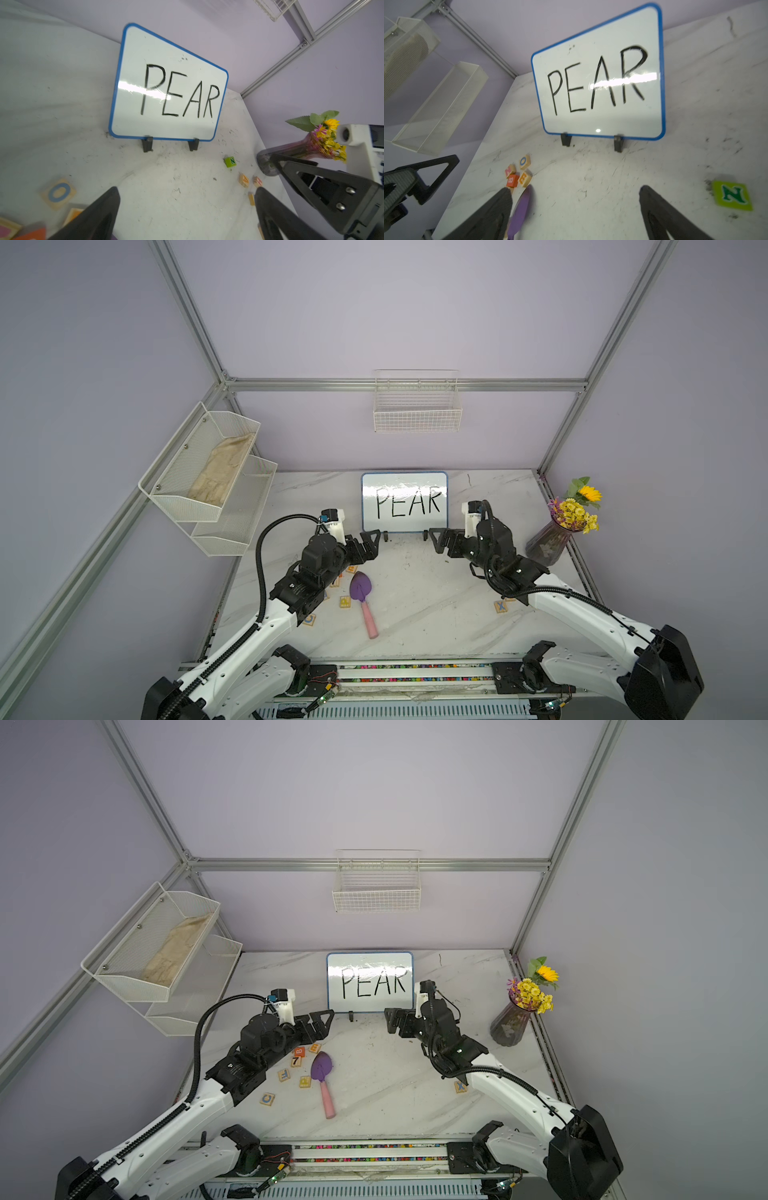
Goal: Spell the uppercase word “pear” with letter blocks
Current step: Pick up the letter block from the center of the board.
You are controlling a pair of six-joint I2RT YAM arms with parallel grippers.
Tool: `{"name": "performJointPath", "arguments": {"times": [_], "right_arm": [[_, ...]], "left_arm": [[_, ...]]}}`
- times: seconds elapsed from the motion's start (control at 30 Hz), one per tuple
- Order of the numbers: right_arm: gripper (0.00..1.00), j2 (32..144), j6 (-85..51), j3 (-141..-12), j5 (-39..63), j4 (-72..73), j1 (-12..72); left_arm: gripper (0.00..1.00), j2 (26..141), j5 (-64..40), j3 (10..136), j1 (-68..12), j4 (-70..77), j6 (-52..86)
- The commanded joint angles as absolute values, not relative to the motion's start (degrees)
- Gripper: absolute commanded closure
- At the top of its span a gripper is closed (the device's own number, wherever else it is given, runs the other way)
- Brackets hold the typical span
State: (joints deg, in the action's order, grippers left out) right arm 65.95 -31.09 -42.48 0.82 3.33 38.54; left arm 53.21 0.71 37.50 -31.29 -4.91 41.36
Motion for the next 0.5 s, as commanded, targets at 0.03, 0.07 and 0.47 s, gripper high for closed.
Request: {"name": "performJointPath", "arguments": {"times": [0.03,0.07,0.47], "right_arm": [[0.02,68.94,-41.19,-42.91,0.53,6.8,43.41],[0.02,69.81,-40.05,-43.46,1.54,7.83,44.19],[0.02,76.56,-44.8,-43.61,-0.29,9.22,45.0]], "left_arm": [[0.0,53.53,-1.19,40.86,-35.14,-6.65,46.91],[0.0,53.21,-1.88,40.83,-35.24,-6.73,46.67],[0.0,54.48,16.35,46.1,-33.81,-24.25,46.76]]}}
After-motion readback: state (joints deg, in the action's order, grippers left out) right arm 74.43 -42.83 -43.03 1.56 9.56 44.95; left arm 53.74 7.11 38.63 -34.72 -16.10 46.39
